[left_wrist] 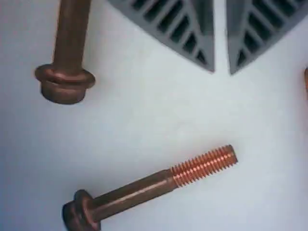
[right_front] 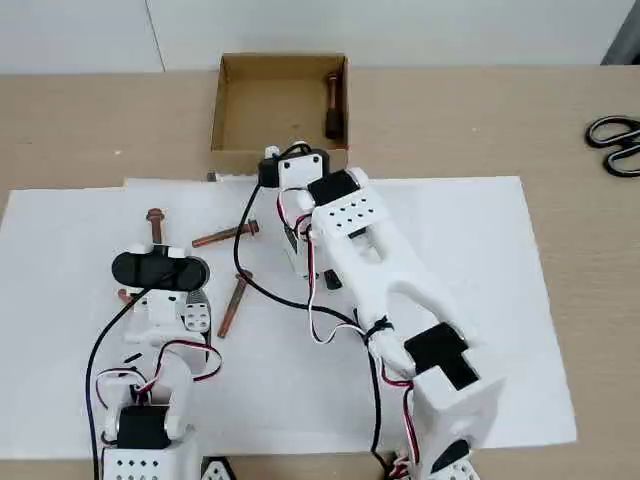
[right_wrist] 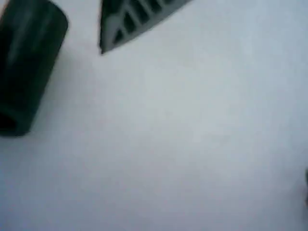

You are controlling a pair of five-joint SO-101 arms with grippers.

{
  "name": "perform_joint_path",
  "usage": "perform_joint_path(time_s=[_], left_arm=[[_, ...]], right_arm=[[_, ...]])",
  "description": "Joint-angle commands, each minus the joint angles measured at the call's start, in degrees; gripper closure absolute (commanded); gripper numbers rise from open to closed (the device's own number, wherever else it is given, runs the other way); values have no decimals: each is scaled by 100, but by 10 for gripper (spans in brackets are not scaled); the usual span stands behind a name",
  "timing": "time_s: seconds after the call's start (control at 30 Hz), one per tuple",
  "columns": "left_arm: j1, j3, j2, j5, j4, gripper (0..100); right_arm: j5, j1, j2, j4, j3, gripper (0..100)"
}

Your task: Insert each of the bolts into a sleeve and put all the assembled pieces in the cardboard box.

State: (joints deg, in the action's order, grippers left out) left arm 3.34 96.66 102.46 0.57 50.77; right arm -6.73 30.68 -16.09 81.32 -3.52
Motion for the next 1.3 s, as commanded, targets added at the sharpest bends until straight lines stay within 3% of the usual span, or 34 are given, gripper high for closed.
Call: perform_joint_path(time_s=[0.0,0.23,0.37,0.67,0.97,1.27], left_arm=[[26,-40,26,-35,-132,993],[26,-40,26,-35,-123,993],[26,-40,26,-35,-123,993],[26,-40,26,-35,-123,993],[26,-40,26,-35,-141,993],[26,-40,26,-18,-158,993]], right_arm=[[-53,-75,-84,-180,9,845],[-202,-242,-585,-523,9,848],[-202,-286,-857,-690,9,946],[-158,-312,-954,-673,-26,998],[-158,-338,-40,813,-1240,992],[-149,-602,1200,1763,-1319,992]])
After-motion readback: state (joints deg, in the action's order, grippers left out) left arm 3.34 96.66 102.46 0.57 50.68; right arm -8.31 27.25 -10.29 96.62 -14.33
